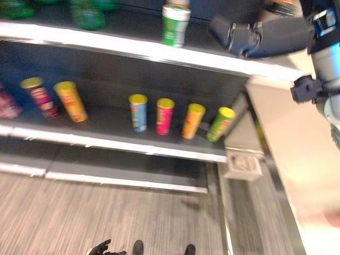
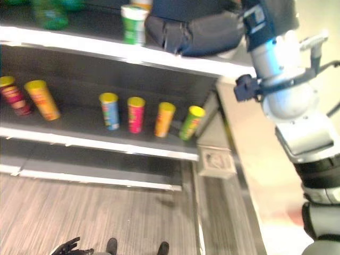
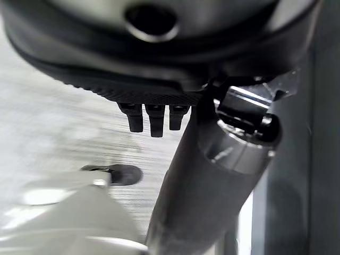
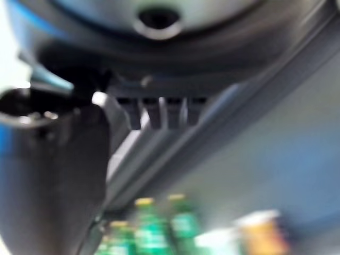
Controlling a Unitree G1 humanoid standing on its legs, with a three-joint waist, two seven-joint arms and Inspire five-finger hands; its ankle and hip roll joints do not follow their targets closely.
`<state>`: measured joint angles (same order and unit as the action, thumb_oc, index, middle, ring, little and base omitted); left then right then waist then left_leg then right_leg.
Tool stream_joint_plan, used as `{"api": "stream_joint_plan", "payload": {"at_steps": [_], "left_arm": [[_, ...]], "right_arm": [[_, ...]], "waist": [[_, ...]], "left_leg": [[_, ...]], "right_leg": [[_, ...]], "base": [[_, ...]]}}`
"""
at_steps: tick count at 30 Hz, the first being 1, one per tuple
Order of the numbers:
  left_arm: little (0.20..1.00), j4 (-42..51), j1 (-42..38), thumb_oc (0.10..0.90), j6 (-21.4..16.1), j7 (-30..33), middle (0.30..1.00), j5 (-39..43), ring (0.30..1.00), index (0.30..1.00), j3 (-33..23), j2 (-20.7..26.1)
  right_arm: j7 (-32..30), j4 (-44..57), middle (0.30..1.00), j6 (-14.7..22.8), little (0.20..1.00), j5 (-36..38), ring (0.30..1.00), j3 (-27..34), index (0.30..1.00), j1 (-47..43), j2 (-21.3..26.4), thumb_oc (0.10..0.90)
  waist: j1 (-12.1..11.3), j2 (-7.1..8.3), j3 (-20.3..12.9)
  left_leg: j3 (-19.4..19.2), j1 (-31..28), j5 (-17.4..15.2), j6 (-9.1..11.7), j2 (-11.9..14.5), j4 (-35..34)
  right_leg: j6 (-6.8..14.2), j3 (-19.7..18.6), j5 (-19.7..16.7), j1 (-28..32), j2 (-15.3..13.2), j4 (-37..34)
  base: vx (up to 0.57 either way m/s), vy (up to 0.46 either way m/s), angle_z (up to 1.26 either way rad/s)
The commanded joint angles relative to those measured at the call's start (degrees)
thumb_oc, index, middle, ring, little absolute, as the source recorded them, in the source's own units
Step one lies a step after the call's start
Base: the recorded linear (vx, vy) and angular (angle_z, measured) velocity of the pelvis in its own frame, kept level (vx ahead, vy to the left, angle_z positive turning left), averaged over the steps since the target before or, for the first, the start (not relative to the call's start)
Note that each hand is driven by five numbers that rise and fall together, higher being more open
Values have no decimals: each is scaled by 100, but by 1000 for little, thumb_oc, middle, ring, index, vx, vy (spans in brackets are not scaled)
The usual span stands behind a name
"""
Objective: Put the goods on the table back onto the shelves and tidy them up.
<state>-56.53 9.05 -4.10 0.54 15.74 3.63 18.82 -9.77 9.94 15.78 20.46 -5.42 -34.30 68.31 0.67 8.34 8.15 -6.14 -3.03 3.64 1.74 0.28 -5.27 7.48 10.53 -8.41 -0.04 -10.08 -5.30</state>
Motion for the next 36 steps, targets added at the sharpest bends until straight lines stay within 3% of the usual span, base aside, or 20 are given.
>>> {"api": "stream_joint_plan", "payload": {"at_steps": [1, 2, 4, 5, 6, 8, 11, 14, 17, 21, 25, 27, 29, 30, 31, 32, 33, 34, 35, 36], "left_arm": [[900, 71, -226, 800, -289, -112, 900, -237, 900, 900, 101, 109], [900, 192, -268, 800, -291, -147, 900, -290, 900, 900, 107, 163], [900, 254, -296, 800, -295, -148, 900, -314, 900, 900, 117, 207], [900, 425, -300, 800, -300, -154, 900, -308, 900, 900, 106, 258], [900, 430, -298, 800, -297, -154, 900, -307, 900, 900, 113, 267], [900, 551, -217, 800, -234, -194, 900, -259, 900, 900, 13, 310], [900, 570, -163, 800, -205, -214, 900, -254, 900, 900, -56, 346], [900, 551, -145, 800, -164, -313, 900, -359, 900, 900, -122, 297], [900, 554, -115, 800, -169, -350, 900, -350, 900, 900, -116, 271], [900, 577, -77, 800, -160, -380, 900, -352, 900, 900, -68, 200], [900, 634, -45, 800, -152, -425, 900, -270, 900, 900, -21, 165], [900, 666, -47, 800, -140, -437, 900, -223, 900, 900, -14, 163], [900, 705, -46, 800, -140, -495, 900, -194, 900, 900, -32, 191], [900, 783, -22, 800, -141, -525, 900, -152, 900, 900, -36, 237], [900, 814, -21, 800, -160, -516, 900, -110, 900, 900, -16, 273], [900, 810, -55, 800, -169, -507, 900, -113, 900, 900, 12, 284], [900, 797, -126, 800, -169, -512, 900, -97, 900, 900, 45, 302], [900, 794, -129, 800, -170, -512, 900, -96, 900, 900, 46, 302], [900, 763, -170, 800, -181, -534, 900, -105, 900, 900, 108, 298], [900, 733, -188, 800, -200, -535, 900, -106, 900, 900, 142, 292]], "right_arm": [[-187, -427, 900, 309, 900, 424, 900, 908, 900, -523, 141, 800], [-275, -329, 900, 313, 900, 344, 900, 1519, 900, 112, -17, 800], [-310, -273, 900, 313, 900, 299, 900, 1806, 900, 389, -91, 800], [-444, -226, 900, 315, 900, 238, 900, 2164, 900, 762, -337, 800], [-446, -213, 900, 314, 900, 235, 900, 2192, 900, 794, -344, 800], [-572, -203, 900, 256, 900, 73, 900, 2525, 900, 1156, -561, 800], [-611, -257, 900, 225, 900, 34, 900, 2711, 900, 1418, -685, 800], [-658, -288, 900, 51, 900, -224, 900, 3239, 900, 1984, -800, 800], [-696, -229, 900, 117, 900, -132, 900, 3622, 900, 2327, -810, 800], [-584, -259, 900, 221, 900, 242, 900, 3608, 900, 2322, -824, 800], [-268, -282, 900, 439, 900, 1073, 900, 3406, 900, 2227, -930, 800], [-73, -356, 900, 458, 900, 1479, 900, 3271, 900, 2189, -966, 800], [139, -401, 900, 385, 900, 1678, 900, 3112, 900, 2182, -944, 800], [324, -398, 900, 332, 900, 1886, 900, 2974, 900, 2177, -887, 800], [516, -464, 900, 293, 900, 2072, 900, 2703, 900, 2048, -818, 800], [598, -509, 900, 257, 900, 2110, 900, 2579, 900, 2005, -787, 800], [698, -540, 900, 164, 900, 2143, 900, 2486, 900, 2011, -702, 800], [701, -542, 900, 164, 900, 2146, 900, 2488, 900, 2012, -700, 800], [740, -574, 900, 120, 900, 2021, 900, 2381, 900, 1994, -638, 800], [746, -607, 900, 107, 900, 1954, 900, 2286, 900, 1942, -619, 800]], "waist": [[-139, -37, -37], [7, -27, 45], [12, -17, 84], [131, -67, 162], [110, -63, 165], [13, -207, 187], [-35, -208, 93], [0, -124, -63], [45, -166, -172], [178, -257, -269], [302, -381, -309], [321, -394, -274], [323, -365, -217], [297, -324, -128], [191, -286, 32], [127, -274, 111], [84, -213, 144], [92, -210, 142], [-2, -198, 145], [-78, -230, 154]], "left_leg": [[-260, -206, -808, 162, 127, 27], [-441, -222, -840, 112, 149, 27], [-550, -241, -863, 90, 161, 27], [-891, -329, -901, 77, 247, 27], [-904, -336, -904, 78, 250, 27], [-1453, -428, -893, 99, 438, 27], [-1590, -458, -992, 141, 489, 27], [-1695, -512, -974, 202, 477, 27], [-1739, -591, -960, 296, 596, 27], [-1855, -722, -894, 429, 812, 27], [-2022, -882, -725, 607, 1107, 87], [-2049, -804, -746, 689, 1258, 441], [-2018, -631, -807, 759, 1427, 1012], [-1939, -411, -629, 825, 1642, 1716], [-1638, -63, -274, 804, 1772, 2466], [-1290, 159, -246, 761, 1709, 2592], [-862, 500, -481, 677, 1491, 2354], [-855, 506, -484, 670, 1482, 2354], [-520, 664, -602, 656, 1311, 1803], [-287, 724, -485, 660, 1179, 1452]], "right_leg": [[607, 18, -9, -58, -232, 55], [637, -113, -104, -229, -203, 142], [661, -179, -116, -323, -199, 230], [702, -6, -212, -480, -289, 397], [700, -17, -213, -482, -284, 402], [658, 1258, -242, -342, -718, 595], [713, 1558, -164, -208, -766, 603], [714, 1549, -138, -41, -646, 224], [695, 1399, -43, 23, -456, 67], [610, 1283, 119, 61, -238, 34], [403, 1176, 371, 143, 72, 30], [293, 1144, 481, 201, 196, 30], [172, 1095, 589, 266, 305, 30], [37, 1037, 699, 344, 416, 30], [-167, 1020, 735, 363, 526, 30], [-194, 977, 772, 362, 550, 30], [-148, 946, 808, 373, 488, 30], [-142, 955, 810, 372, 479, 30], [-53, 849, 794, 401, 411, 30], [-24, 777, 787, 400, 418, 30]], "base": [[-94, 110, -94], [-68, 80, -111], [-62, 49, -106], [-56, 31, -80], [-64, -19, -115], [-53, -55, -141], [62, -49, -70], [97, -110, -35], [139, -174, -48], [84, -156, -24], [62, -162, -12], [28, -163, -16], [34, -215, -13], [-26, -298, -25], [-60, -254, -30], [-84, -111, -71], [-18, 4, -63], [62, 107, -52], [87, 139, -17], [100, 198, -2]]}}
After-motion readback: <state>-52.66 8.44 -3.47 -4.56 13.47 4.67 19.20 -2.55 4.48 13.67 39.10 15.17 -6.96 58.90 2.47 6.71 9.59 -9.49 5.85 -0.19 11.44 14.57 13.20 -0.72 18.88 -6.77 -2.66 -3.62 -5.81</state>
